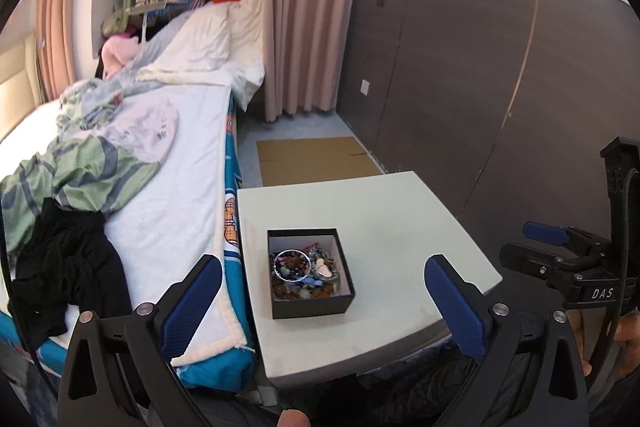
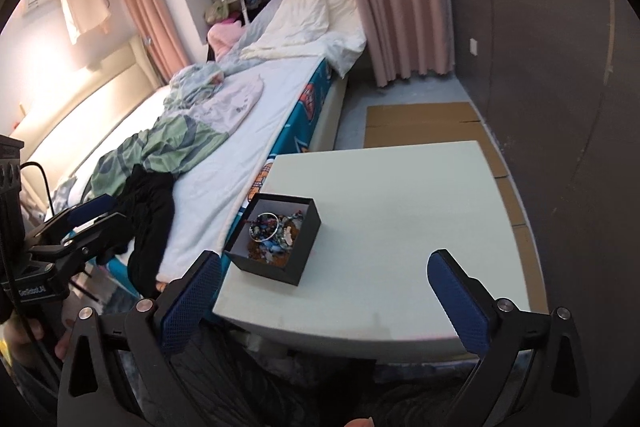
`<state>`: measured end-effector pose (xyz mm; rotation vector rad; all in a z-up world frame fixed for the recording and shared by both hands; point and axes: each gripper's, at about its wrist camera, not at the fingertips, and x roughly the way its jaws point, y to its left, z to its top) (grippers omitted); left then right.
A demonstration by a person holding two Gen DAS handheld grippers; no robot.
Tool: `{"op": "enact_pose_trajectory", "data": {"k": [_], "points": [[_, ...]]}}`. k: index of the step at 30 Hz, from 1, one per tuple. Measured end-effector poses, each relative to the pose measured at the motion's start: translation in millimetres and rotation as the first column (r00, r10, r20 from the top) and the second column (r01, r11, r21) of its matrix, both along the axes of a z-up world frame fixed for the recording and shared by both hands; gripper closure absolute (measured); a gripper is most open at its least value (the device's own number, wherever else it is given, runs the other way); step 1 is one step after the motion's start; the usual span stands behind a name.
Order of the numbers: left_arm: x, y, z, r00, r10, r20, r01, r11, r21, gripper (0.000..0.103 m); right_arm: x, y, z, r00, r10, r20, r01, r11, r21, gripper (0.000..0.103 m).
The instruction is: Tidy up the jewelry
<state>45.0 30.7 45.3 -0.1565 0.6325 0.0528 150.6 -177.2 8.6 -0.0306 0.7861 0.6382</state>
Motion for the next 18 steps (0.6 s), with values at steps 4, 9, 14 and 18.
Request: {"op": "enact_pose_trajectory", "data": {"k": [4, 9, 14, 18], "points": [[-24.7, -11.6, 6.9, 0.999, -0.002, 0.040, 0.001, 1.000, 0.020, 0.001, -21.8, -14.1, 5.0, 0.999, -0.025, 0.037, 0.025, 1.000, 0.004, 0.000], [-54.5, -22.7, 13.2, 0.995, 0.004, 0.095, -0.008, 0.999, 0.043, 0.001, -55.3, -29.0, 14.0, 0.995, -0.030, 0.092, 0.030, 1.000, 0.003, 0.000], [-80.6, -30.2, 16.4, 0.991, 0.002, 0.131, -0.007, 0.999, 0.035, 0.001, -85.4, -42.3, 23.0, 0.992, -0.027, 0.120, 0.025, 1.000, 0.016, 0.000], [-97.6, -35.6, 20.3, 0.987, 0.002, 0.162, -0.008, 0.999, 0.040, 0.001, -106.8, -52.4, 30.6, 0.988, -0.035, 0.150, 0.031, 0.999, 0.034, 0.000]]}}
